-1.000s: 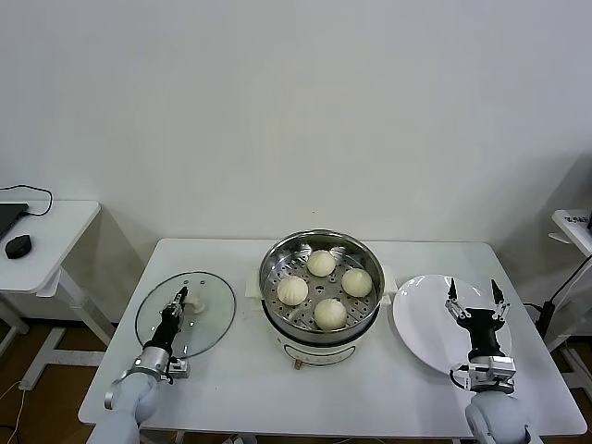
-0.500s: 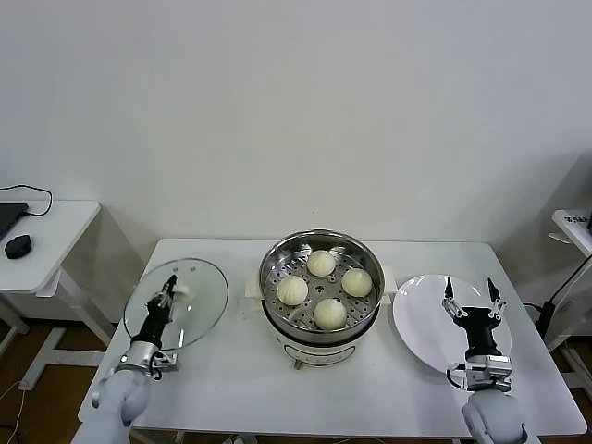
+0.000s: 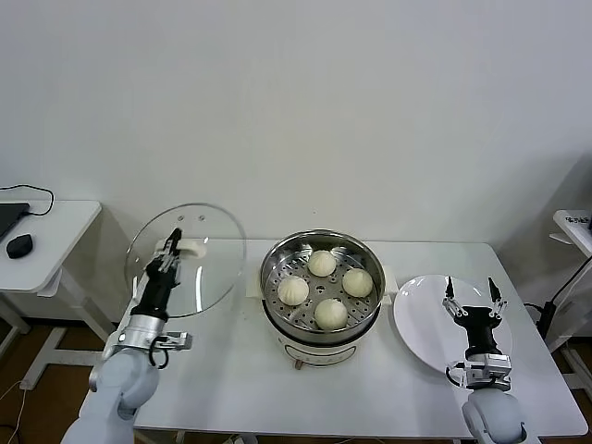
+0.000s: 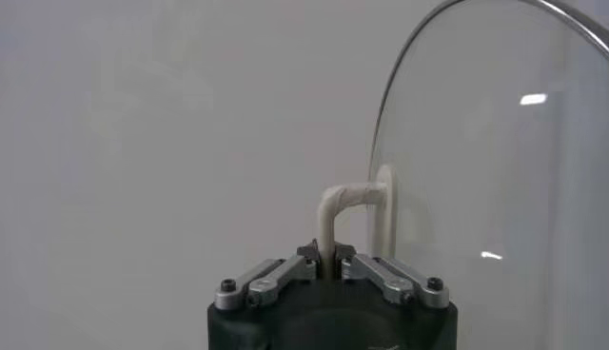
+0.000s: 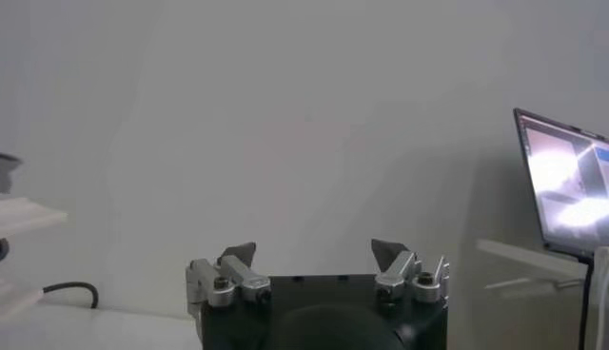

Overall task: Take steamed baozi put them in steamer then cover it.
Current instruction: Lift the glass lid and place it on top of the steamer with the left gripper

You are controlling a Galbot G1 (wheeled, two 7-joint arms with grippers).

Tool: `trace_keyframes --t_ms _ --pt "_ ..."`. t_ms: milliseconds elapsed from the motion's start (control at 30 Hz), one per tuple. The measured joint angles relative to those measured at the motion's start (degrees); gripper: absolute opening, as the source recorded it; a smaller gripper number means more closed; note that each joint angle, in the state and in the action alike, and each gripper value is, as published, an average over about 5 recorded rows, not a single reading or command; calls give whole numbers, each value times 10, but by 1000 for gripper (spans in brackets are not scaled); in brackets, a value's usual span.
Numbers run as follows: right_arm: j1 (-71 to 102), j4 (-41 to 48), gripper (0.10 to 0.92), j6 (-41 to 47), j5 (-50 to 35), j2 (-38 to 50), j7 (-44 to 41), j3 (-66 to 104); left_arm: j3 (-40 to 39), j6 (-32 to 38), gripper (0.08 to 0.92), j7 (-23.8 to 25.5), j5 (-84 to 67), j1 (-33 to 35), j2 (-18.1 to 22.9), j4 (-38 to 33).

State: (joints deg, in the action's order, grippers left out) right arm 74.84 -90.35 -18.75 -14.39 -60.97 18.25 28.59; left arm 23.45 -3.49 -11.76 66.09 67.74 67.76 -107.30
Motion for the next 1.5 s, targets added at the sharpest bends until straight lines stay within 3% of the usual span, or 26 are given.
trace_keyframes --t_ms 333,767,1100,1500 --pt "-1 14 823 1 6 -9 -1 1 -149 -94 194 76 28 -41 38 -63" --pt "-20 42 823 3 12 -21 -3 -5 -290 -210 194 188 86 -113 93 -51" --pt "-34 59 823 5 13 -23 -4 -10 -332 -247 194 258 160 -139 141 -8" --pt "-44 72 823 6 14 -29 -6 -12 -341 -260 194 293 225 -145 181 37"
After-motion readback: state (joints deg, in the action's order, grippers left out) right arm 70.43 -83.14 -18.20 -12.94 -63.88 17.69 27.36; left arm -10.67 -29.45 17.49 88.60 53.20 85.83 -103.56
